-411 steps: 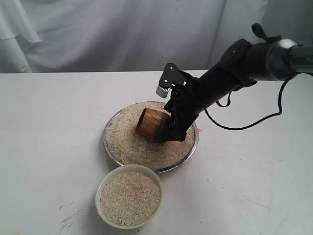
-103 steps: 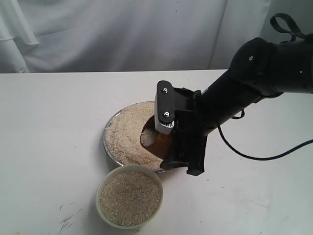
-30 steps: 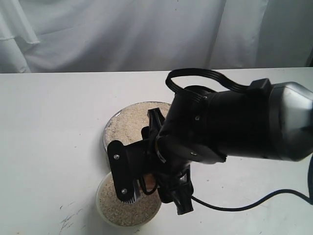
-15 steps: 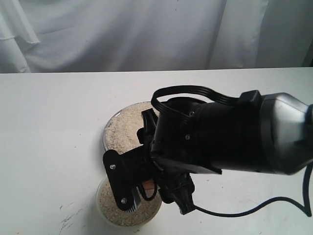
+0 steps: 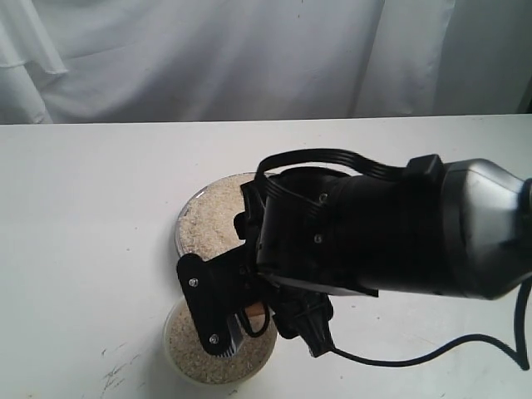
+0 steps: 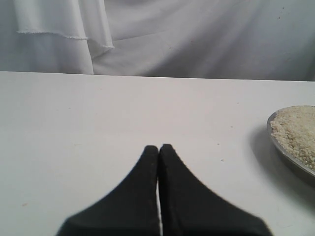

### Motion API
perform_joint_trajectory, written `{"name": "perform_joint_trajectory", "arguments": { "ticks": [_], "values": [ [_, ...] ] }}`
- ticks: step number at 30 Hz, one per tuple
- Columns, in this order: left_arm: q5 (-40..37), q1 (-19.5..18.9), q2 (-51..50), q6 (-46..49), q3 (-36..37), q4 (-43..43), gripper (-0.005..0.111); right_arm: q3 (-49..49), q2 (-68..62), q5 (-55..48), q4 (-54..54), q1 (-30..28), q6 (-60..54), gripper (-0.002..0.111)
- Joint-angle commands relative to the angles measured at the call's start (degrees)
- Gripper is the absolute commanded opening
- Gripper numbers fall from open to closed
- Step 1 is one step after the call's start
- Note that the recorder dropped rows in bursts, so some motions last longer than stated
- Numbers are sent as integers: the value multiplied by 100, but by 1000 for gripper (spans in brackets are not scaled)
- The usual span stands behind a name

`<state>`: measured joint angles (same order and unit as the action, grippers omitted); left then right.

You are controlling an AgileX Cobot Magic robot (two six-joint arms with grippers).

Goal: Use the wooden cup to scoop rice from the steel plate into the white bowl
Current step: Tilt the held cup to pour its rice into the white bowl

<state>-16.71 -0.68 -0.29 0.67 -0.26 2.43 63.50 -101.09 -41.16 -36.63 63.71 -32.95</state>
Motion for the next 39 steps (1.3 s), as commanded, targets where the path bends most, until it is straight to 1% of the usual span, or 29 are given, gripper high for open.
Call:
{"name": "perform_joint_trajectory", "arguments": {
  "ticks": [1, 13, 20, 31, 39],
  "values": [
    [36, 9, 29, -18, 26, 4, 0, 42, 12, -10, -211, 26, 21, 0],
    [36, 9, 29, -18, 26, 4, 0, 42, 12, -109, -390, 26, 11, 0],
    [36, 9, 29, -18, 26, 4, 0, 42, -16, -123, -442, 191, 11, 0],
    [36, 9, 29, -18, 26, 4, 0, 42, -74, -263, -551, 277, 0, 0],
    [36, 9, 29, -18, 26, 4, 0, 42, -74, -305, -882, 363, 22, 0]
  ]
}}
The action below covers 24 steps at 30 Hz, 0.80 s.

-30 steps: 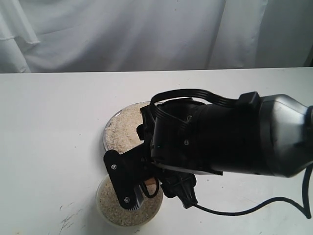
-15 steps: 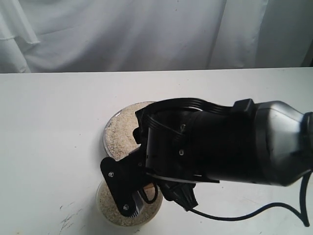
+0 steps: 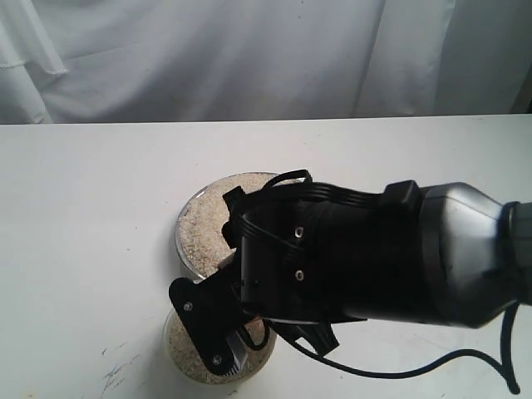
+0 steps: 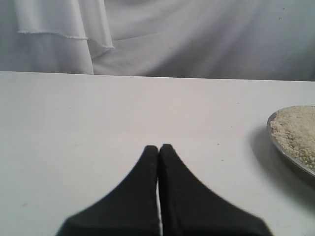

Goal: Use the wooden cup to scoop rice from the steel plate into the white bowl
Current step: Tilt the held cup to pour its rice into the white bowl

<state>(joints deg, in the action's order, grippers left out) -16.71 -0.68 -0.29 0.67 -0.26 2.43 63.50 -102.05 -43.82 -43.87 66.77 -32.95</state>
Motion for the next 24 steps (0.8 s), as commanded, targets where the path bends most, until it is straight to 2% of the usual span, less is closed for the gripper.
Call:
{"name": "perform_joint_trajectory", "arguments": {
  "ticks": [1, 18, 24],
  "values": [
    [36, 9, 29, -18, 26, 4, 0, 42, 21, -25, -185, 69, 22, 0],
    [36, 9, 29, -18, 26, 4, 0, 42, -277, -113, -775, 184, 342, 0],
    [36, 9, 29, -18, 26, 4, 0, 42, -277, -149, -1117, 408, 342, 0]
  ]
}}
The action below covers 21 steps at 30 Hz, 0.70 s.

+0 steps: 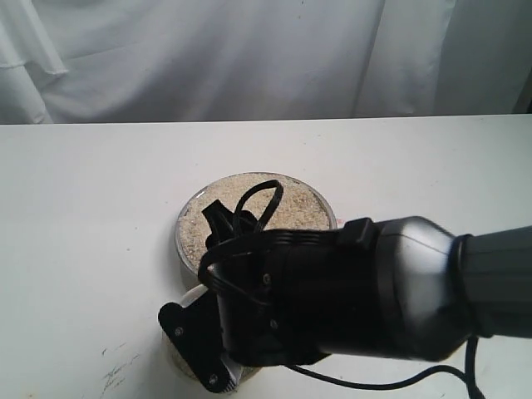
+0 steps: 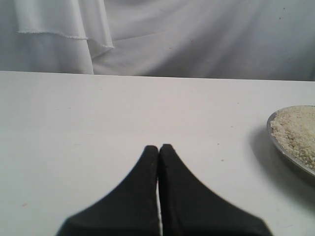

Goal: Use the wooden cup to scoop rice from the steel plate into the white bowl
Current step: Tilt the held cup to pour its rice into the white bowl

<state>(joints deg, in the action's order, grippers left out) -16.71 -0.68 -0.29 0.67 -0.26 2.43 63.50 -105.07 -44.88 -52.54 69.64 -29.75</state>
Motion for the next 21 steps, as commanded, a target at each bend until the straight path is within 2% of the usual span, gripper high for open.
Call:
{"name": "perform_joint_trajectory", "arguments": {
  "ticks": [1, 12, 21],
  "values": [
    [36, 9, 29, -18, 26, 4, 0, 42, 25, -105, -250, 117, 22, 0],
    [36, 9, 29, -18, 26, 4, 0, 42, 25, -387, -590, 117, -3, 0],
    [36, 9, 29, -18, 26, 4, 0, 42, 25, -483, -953, 336, -3, 0]
  ]
}}
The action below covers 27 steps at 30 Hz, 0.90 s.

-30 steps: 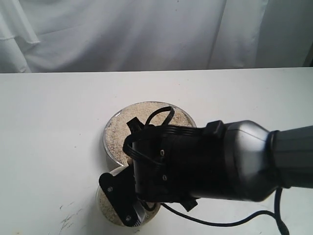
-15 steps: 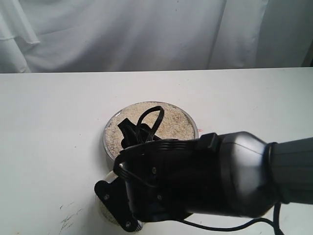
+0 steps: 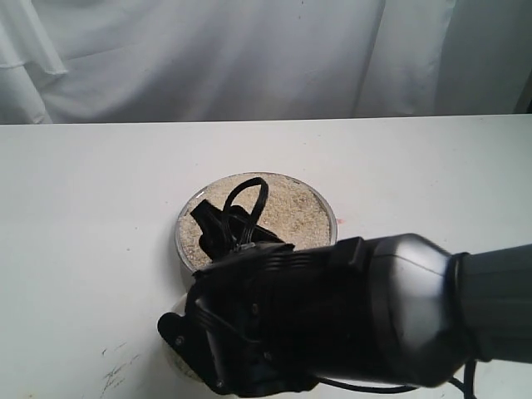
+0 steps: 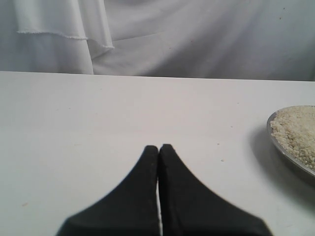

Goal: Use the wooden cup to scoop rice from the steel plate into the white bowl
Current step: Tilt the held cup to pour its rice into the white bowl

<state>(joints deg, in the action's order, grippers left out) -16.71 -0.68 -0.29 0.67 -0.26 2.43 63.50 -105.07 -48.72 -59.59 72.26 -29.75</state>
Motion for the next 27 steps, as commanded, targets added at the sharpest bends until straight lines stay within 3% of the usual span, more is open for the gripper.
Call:
{"name": "perform_joint_trajectory", "arguments": {
  "ticks": [1, 27],
  "values": [
    [36, 9, 29, -18, 26, 4, 0, 42, 25, -110, -248, 74, -3, 0],
    [36, 9, 29, -18, 26, 4, 0, 30, 25, -96, -849, 175, -469, 0]
  ]
}}
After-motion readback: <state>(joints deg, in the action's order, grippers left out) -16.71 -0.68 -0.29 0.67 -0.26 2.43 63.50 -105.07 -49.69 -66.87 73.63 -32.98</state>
